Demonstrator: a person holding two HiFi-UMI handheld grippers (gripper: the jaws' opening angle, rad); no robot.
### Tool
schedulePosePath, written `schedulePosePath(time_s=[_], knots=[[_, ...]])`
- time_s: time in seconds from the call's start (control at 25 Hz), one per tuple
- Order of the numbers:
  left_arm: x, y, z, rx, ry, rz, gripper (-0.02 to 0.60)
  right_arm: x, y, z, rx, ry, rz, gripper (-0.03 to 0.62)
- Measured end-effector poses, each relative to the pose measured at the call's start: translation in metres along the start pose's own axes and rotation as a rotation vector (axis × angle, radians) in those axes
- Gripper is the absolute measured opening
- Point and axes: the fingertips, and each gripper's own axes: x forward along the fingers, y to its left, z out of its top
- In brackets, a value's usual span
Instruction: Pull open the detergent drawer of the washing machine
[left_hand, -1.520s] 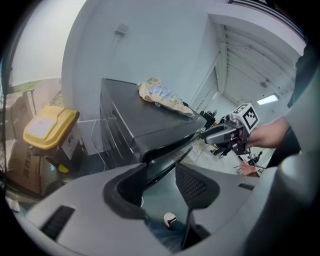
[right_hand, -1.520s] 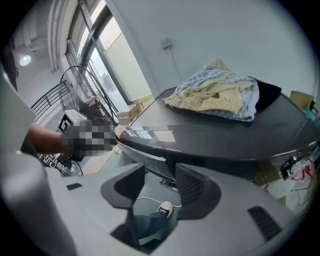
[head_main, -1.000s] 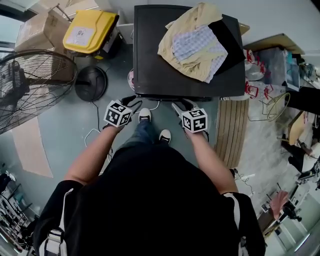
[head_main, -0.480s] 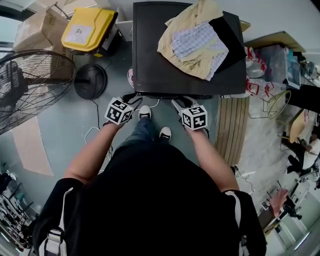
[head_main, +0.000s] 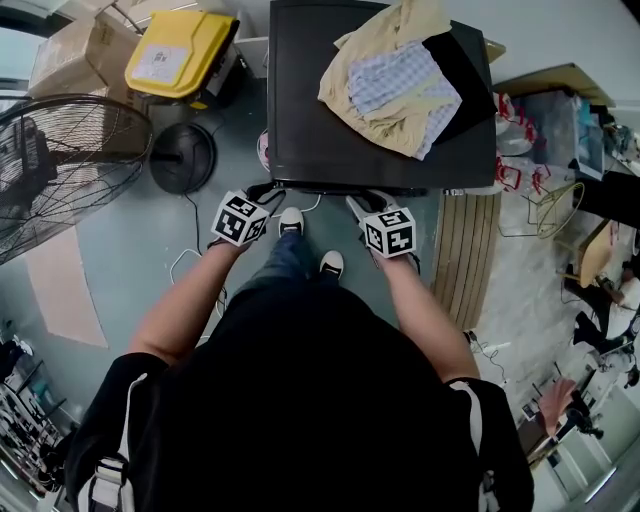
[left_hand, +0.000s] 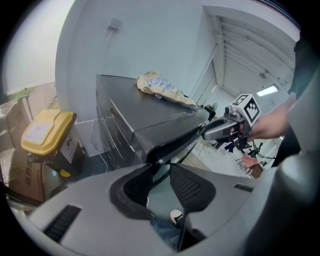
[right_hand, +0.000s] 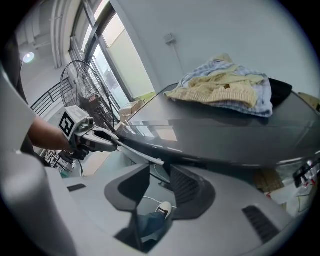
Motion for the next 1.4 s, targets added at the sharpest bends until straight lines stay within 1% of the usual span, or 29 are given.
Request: schedulePosePath(time_s=[0.52,0.88,1.24,1.4], knots=[[-0.001,-0.001,-0.002,0.012,0.015,0.014,0.107,-0.002,0.001,-0.002,-0.024,0.014,0.015,0.107],[-0.007,-0.018,-0.019,-0.003,0.018,0.003,0.106,-0.013,0.01,-0.021,-0.019,0.023,0.034,0.104],[-0.013,-0.041,-0.04,-0.006,0.017,-0.015,0.103,-0.025,0.021,-0.049,-0.02,0.033,0.043,0.101],[-0.016,-0.049,-0.052,0.006,0.029,-0.017,0.103,-0.031,0.027,-0.062,-0.023,0.045,0.049,0.101]])
